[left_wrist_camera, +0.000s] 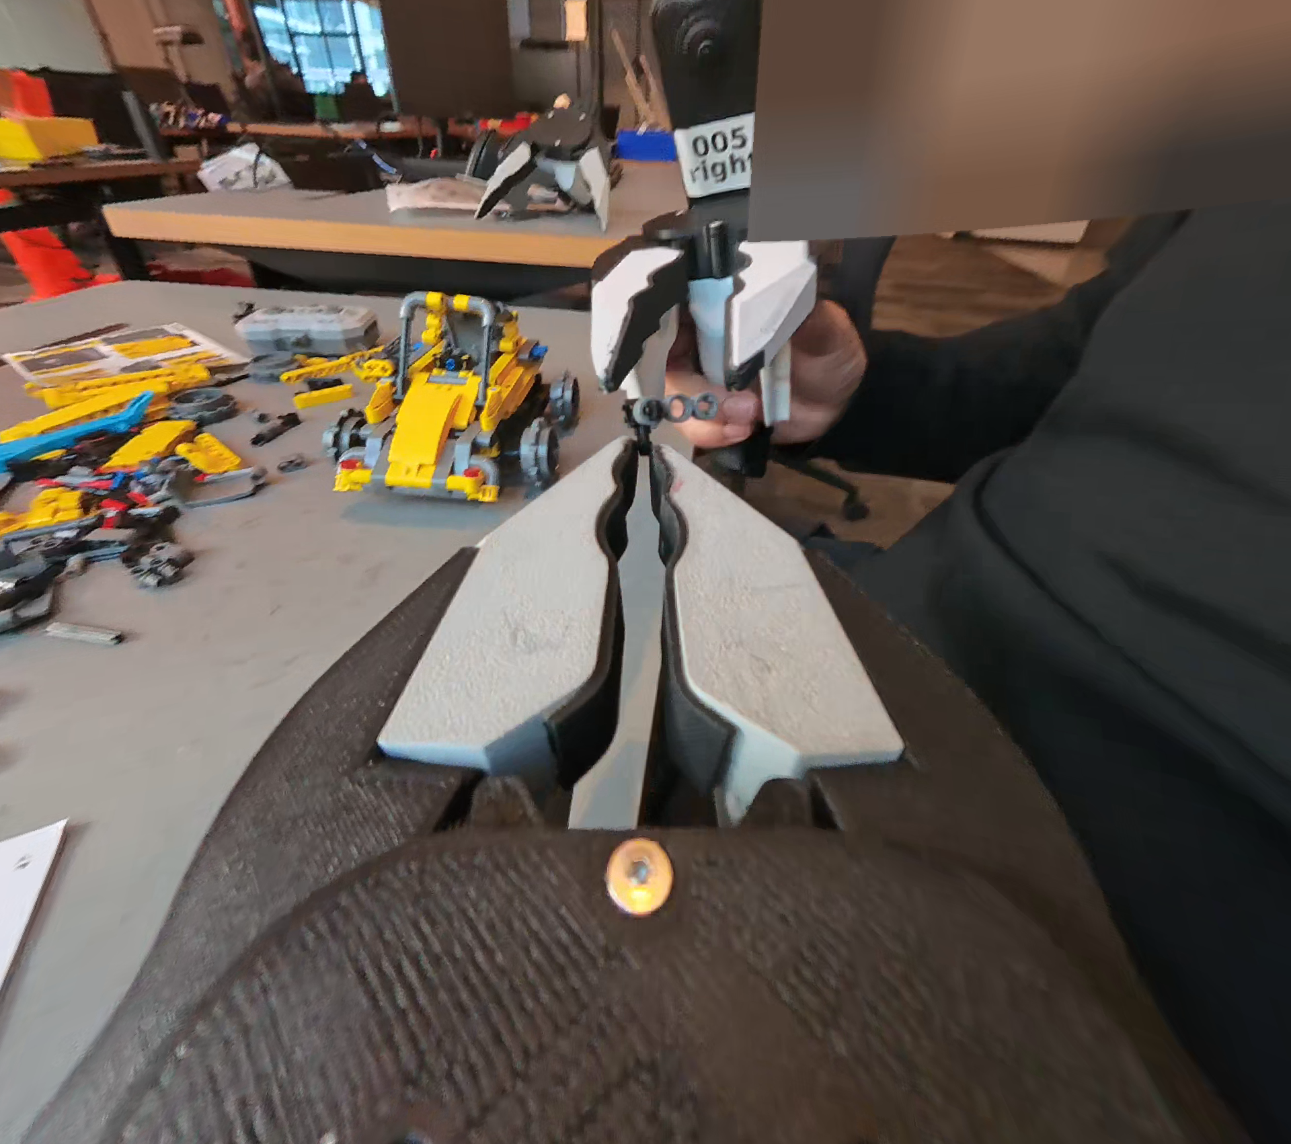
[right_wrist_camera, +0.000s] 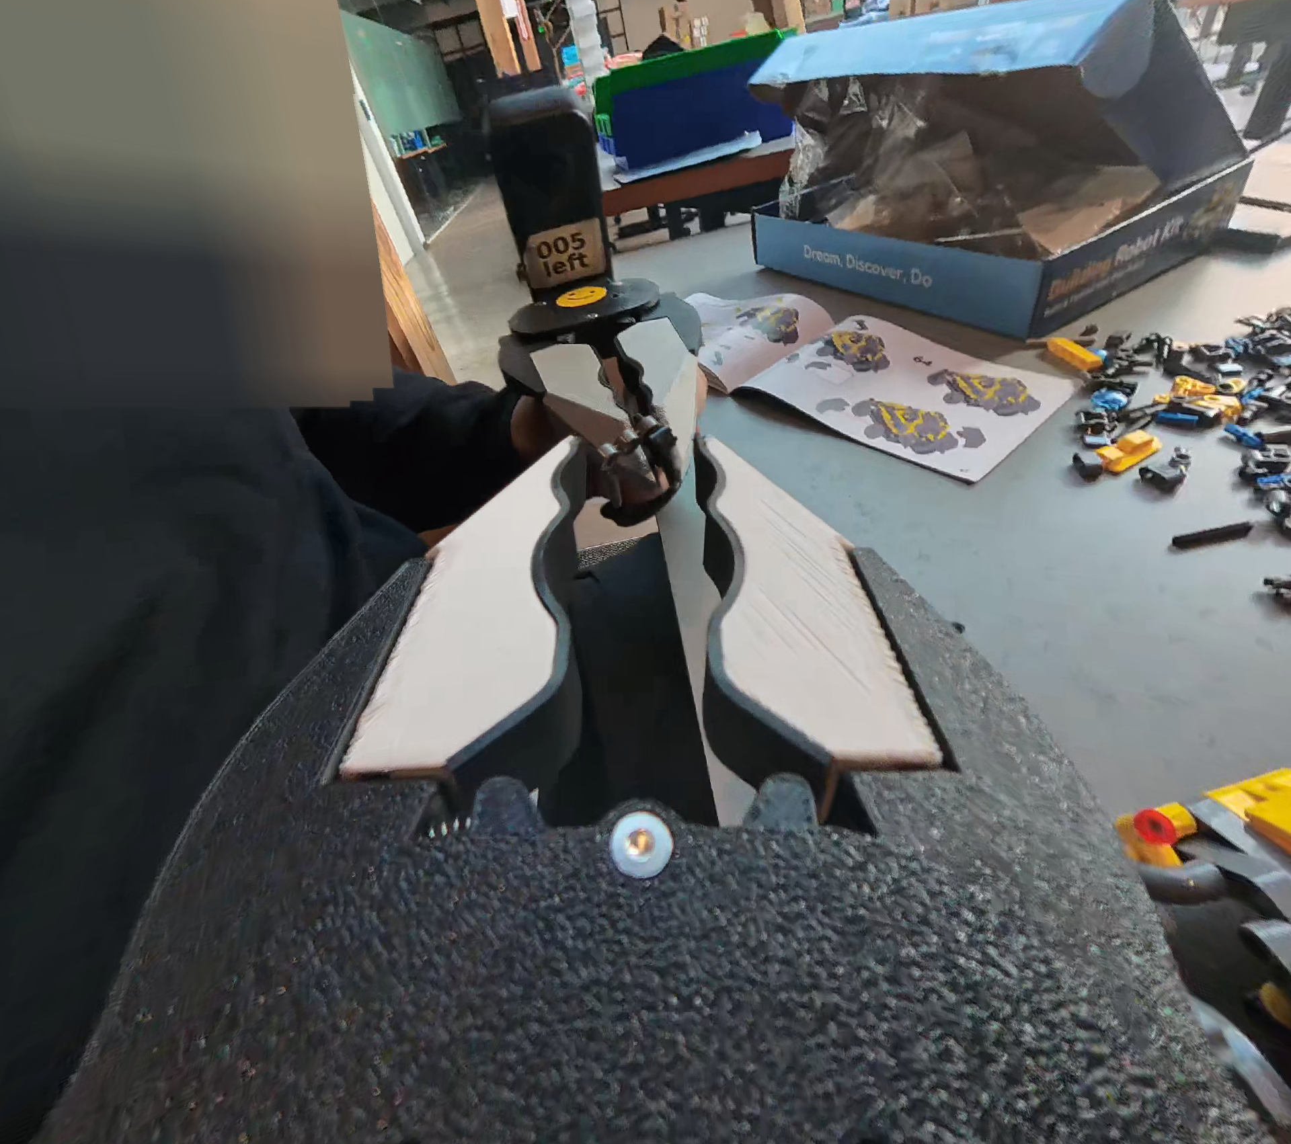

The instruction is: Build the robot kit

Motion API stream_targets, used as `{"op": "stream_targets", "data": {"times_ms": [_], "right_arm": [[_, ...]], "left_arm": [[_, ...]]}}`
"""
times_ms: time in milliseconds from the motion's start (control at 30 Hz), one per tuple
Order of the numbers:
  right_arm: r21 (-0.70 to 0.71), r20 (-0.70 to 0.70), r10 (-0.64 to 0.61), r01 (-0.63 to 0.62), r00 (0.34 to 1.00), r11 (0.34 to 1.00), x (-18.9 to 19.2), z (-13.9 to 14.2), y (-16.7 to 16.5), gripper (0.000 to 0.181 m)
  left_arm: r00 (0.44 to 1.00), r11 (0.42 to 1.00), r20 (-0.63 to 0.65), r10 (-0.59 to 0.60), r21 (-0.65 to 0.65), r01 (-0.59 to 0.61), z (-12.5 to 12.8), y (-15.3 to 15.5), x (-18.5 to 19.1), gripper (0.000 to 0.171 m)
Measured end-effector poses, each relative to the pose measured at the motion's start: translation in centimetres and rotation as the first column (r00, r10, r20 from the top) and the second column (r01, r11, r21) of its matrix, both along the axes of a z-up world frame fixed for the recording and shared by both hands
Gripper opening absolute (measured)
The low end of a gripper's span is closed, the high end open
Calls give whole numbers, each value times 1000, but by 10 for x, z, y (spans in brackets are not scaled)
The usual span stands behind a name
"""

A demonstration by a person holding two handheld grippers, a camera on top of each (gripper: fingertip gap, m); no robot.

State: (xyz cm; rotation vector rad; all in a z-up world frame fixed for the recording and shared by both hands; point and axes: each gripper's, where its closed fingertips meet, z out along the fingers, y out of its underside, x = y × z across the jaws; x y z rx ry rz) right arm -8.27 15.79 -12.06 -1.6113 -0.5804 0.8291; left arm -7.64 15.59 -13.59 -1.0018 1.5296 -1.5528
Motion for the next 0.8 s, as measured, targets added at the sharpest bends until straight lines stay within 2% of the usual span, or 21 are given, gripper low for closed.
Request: {"op": "stream_targets", "data": {"times_ms": [133,433,800], "right_arm": [[46,12,46,-47,999,998,-10,5,-6,36],[114,19,97,-99,995,989,-15,14,-16,34],[102,59,139,-144,989,984,-23,13,-17,9]], "left_arm": [[993,994,85,-82,-72,88,12,-11,-4,1],[967,954,156,-200,-194,228,25,-20,-14,1],[954,940,144,-261,-189,286,21,-30,-17,1]]}}
